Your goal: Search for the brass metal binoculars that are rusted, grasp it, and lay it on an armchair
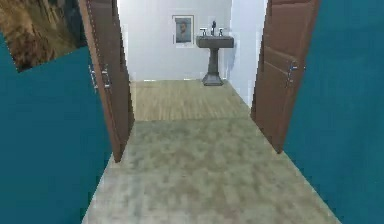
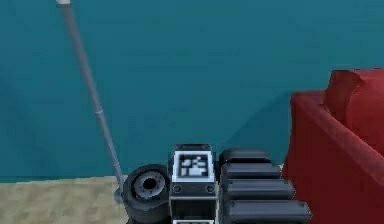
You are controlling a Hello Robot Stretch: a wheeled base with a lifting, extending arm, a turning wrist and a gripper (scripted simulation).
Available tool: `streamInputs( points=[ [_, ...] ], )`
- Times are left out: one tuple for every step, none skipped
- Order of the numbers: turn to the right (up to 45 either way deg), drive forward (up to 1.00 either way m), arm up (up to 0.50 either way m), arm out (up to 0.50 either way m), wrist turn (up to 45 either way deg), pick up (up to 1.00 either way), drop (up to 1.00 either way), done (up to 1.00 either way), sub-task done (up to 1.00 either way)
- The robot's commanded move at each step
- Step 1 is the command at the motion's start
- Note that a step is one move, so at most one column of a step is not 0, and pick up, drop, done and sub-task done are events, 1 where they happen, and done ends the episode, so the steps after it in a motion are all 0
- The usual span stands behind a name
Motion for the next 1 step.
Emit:
streamInputs(
  points=[
    [0.0, 0.7, 0.0, 0.0, 0.0, 0.0, 0.0, 0.0, 0.0]
  ],
)
